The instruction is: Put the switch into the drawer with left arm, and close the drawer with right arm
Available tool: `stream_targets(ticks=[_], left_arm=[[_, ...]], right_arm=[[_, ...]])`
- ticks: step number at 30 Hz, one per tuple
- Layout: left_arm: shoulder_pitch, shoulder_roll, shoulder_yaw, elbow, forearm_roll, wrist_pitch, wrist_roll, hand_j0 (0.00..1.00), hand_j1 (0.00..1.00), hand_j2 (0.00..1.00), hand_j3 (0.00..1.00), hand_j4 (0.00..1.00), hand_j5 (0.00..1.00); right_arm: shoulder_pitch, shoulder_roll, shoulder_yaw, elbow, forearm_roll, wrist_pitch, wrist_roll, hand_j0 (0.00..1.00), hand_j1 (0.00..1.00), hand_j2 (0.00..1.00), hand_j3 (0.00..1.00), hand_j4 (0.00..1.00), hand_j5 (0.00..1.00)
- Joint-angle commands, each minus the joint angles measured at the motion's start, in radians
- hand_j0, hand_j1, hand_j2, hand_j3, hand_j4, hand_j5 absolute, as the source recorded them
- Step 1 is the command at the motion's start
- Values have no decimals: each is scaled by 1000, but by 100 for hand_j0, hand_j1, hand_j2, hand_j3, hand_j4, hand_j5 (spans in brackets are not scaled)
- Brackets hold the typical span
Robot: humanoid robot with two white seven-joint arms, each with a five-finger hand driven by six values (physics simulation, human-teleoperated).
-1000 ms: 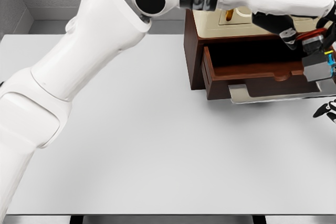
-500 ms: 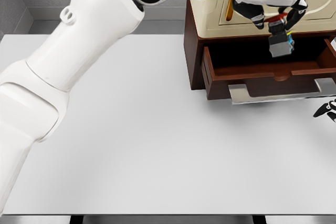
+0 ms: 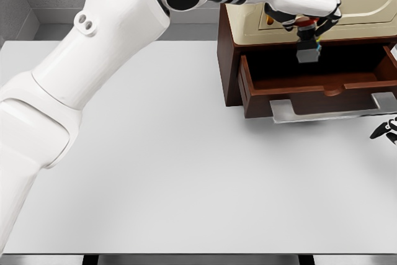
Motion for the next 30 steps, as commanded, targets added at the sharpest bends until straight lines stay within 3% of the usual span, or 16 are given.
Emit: stream_targets(ticks=[1,6,9,11,18,24,28,30], left_arm=[[0,0,2,2,-6,3,1,37,37,37,37,37,37],[2,0,8,7,-3,3,1,42,42,42,42,42,42],[2,0,12,9,-3,3,1,53,53,53,53,53,53],[2,0,14,10,-1,3,1,72,72,72,72,72,72],[0,0,15,10,5,3,1,91,91,91,91,91,91],[-2,0,17,-8,29,3,1,100,100,100,100,100,100],[3,0,17,-208,141,3,1,100,100,100,100,100,100],[12,0,6,-245,148,3,1,100,100,100,100,100,100]], right_arm=[[0,-1,0,-1,-7,2,-1,45,45,45,45,45,45],[0,-1,0,-1,-7,2,-1,45,45,45,45,45,45],[2,-1,0,-1,-7,2,-1,45,45,45,45,45,45],[2,-1,0,-1,-7,2,-1,45,45,45,45,45,45],[3,-1,0,1,-7,2,-1,45,45,45,45,45,45],[8,-2,0,1,-7,2,-1,45,45,45,45,45,45],[8,-2,0,1,-7,2,-1,45,45,45,45,45,45],[8,-2,0,1,-7,2,-1,45,45,45,45,45,45]])
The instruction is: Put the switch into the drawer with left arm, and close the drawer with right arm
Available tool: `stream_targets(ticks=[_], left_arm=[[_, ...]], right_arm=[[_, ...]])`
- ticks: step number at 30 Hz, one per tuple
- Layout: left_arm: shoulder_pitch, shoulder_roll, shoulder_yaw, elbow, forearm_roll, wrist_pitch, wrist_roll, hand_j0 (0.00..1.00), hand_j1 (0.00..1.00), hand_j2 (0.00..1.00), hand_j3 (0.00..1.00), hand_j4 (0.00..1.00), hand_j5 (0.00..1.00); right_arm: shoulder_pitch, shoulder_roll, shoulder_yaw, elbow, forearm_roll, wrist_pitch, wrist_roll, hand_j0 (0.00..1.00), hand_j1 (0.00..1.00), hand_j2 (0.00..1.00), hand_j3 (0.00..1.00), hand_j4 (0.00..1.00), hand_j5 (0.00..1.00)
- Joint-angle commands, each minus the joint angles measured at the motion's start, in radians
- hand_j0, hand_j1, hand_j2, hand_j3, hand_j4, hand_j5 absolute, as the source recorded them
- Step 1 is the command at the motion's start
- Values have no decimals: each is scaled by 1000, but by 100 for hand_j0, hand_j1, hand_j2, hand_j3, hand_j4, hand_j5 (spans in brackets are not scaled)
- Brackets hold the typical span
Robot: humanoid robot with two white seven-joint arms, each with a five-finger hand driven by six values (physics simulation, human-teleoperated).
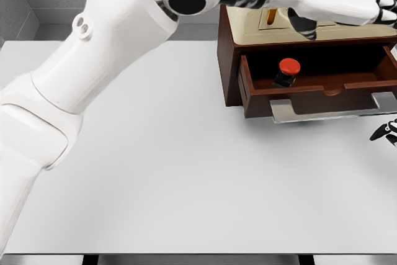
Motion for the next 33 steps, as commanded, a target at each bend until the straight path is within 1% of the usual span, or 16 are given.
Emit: stream_targets(ticks=[1,6,11,12,13,15,16,18,19,20,22,24,25,26,31,33], left_arm=[[0,1,-4,-61,32,3,1,100,100,100,100,100,100],[98,1,-23,-45,-2,3,1,100,100,100,100,100,100],[98,27,-17,-56,12,3,1,100,100,100,100,100,100],[100,36,-20,-39,187,3,1,100,100,100,100,100,100],[98,89,-46,5,451,3,1,100,100,100,100,100,100],[91,172,-75,7,743,3,1,100,100,100,100,100,100],[91,218,-93,5,849,3,1,100,100,100,100,100,100],[89,295,-132,-27,955,18,1,100,100,100,100,100,100],[89,326,-176,-39,1085,213,1,100,100,100,100,100,100],[75,333,-185,-67,1142,376,1,100,100,100,100,100,100],[78,355,-190,-166,1142,409,1,100,100,100,100,100,100],[81,451,-259,-289,1121,468,1,100,100,100,100,100,100],[84,490,-291,-317,1092,472,1,100,100,100,100,100,100],[95,498,-322,-314,1085,471,1,100,100,100,100,100,100],[121,527,-330,-311,1101,538,1,100,100,100,100,100,100],[118,530,-320,-306,1191,538,1,100,100,100,100,100,100]], right_arm=[[0,-1,0,-2,-7,2,0,45,45,45,45,45,45],[0,-1,0,0,-7,2,0,45,45,45,45,45,45],[0,-1,0,0,-7,2,0,45,45,45,45,45,45],[0,-1,0,-2,-7,2,0,45,45,45,45,45,45],[0,-1,0,0,-7,2,0,45,45,45,45,45,45],[0,-1,0,0,-7,2,0,45,45,45,45,45,45],[2,-1,0,0,-7,2,0,45,45,45,45,45,45],[2,-1,0,0,-7,2,0,45,45,45,45,45,45],[2,-1,0,0,-7,2,0,45,45,45,45,45,45],[2,0,0,0,-7,2,0,45,45,45,45,45,45],[2,-1,0,0,-7,2,0,45,45,45,45,45,45],[2,-1,0,0,-7,2,0,45,45,45,45,45,45],[2,-1,0,0,-7,2,0,45,45,45,45,45,45],[3,-1,0,0,-7,2,0,45,45,45,45,45,45],[5,-1,0,0,-7,2,0,45,45,45,45,45,45],[5,-1,0,0,-7,2,0,45,45,45,45,45,45]])
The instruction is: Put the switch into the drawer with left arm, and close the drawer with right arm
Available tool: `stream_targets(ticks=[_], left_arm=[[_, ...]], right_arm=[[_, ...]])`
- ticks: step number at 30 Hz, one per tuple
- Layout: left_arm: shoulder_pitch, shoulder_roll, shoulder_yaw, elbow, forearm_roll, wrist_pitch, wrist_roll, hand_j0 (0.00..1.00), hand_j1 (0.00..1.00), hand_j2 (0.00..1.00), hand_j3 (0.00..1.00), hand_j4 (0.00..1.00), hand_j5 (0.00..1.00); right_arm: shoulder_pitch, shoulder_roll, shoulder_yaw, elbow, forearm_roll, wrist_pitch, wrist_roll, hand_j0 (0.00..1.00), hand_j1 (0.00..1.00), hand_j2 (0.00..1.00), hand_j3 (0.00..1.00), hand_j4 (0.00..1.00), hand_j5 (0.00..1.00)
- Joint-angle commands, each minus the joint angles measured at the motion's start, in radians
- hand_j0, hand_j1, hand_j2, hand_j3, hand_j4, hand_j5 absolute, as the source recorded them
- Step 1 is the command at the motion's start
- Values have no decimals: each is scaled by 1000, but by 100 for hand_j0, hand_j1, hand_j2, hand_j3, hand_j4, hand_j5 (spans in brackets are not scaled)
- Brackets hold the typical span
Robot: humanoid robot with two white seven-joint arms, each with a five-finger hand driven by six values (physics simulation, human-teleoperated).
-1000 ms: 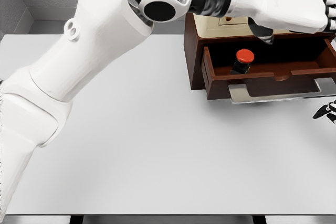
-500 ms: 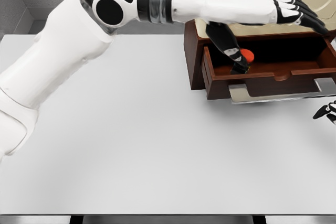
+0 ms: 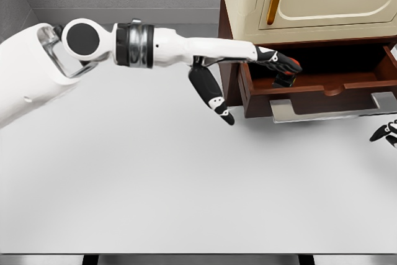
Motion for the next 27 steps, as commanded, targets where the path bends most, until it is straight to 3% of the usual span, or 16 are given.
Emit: stream_targets(ticks=[1,5,12,17,27], left_arm=[[0,11,0,0,79,24,0,100,100,100,100,100,100],[-2,-43,5,99,68,119,0,100,100,100,100,100,100],[2,-87,5,106,59,144,5,100,100,100,100,100,100],[3,-146,13,248,58,136,15,100,100,100,100,100,100],[8,-156,8,253,48,138,13,100,100,100,100,100,100]], right_arm=[[0,-1,0,0,-7,2,0,45,45,45,45,45,45],[0,0,0,0,-7,2,0,45,45,45,45,45,45],[0,3,-5,-2,-7,2,0,46,46,46,46,46,46],[11,10,-34,-2,-7,2,3,46,46,46,46,46,46],[25,3,-36,-2,-9,2,1,46,46,46,46,46,46]])
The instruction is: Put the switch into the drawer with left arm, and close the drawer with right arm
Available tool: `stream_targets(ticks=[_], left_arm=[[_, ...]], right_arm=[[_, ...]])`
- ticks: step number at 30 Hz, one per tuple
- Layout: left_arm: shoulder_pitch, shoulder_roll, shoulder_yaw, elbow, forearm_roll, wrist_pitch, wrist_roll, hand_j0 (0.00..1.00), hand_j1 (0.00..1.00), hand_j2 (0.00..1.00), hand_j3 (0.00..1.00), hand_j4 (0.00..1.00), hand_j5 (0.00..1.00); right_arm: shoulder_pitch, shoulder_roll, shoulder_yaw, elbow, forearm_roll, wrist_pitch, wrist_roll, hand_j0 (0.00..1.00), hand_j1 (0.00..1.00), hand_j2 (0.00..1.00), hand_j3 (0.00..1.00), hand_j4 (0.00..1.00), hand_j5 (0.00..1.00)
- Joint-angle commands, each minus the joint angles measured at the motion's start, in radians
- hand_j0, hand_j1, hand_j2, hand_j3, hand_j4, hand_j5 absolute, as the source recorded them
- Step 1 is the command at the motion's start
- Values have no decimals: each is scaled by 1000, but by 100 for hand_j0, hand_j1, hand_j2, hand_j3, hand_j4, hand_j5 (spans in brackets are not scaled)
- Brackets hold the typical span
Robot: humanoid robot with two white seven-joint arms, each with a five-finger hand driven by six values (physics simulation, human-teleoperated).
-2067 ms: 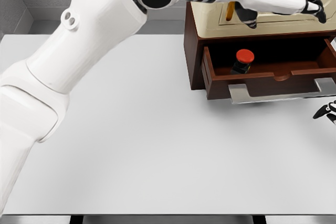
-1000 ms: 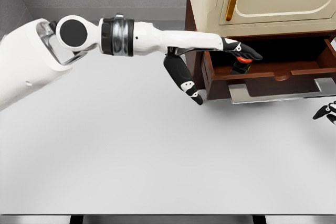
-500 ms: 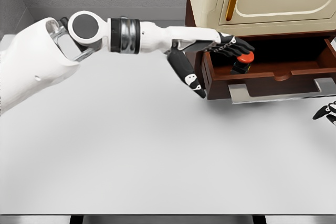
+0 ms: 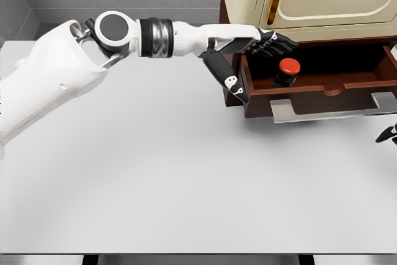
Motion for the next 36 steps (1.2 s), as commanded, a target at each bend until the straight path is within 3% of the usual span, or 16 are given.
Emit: stream_targets(ticks=[1,14,18,36], left_arm=[[0,-10,-3,13,-1,2,0,100,100,100,100,100,100],[8,-61,-18,50,-18,3,0,100,100,100,100,100,100],[8,-92,-23,104,-33,-1,-1,100,100,100,100,100,100],[-15,-191,-24,99,-82,2,-12,100,100,100,100,100,100]], right_arm=[[0,-6,-1,0,-8,2,0,46,46,46,46,46,46],[6,-8,-1,0,-8,2,-2,46,46,46,46,46,46],[12,-8,-1,0,-8,2,-2,46,46,46,46,46,46],[6,-6,-1,0,-8,2,-2,46,46,46,46,46,46]])
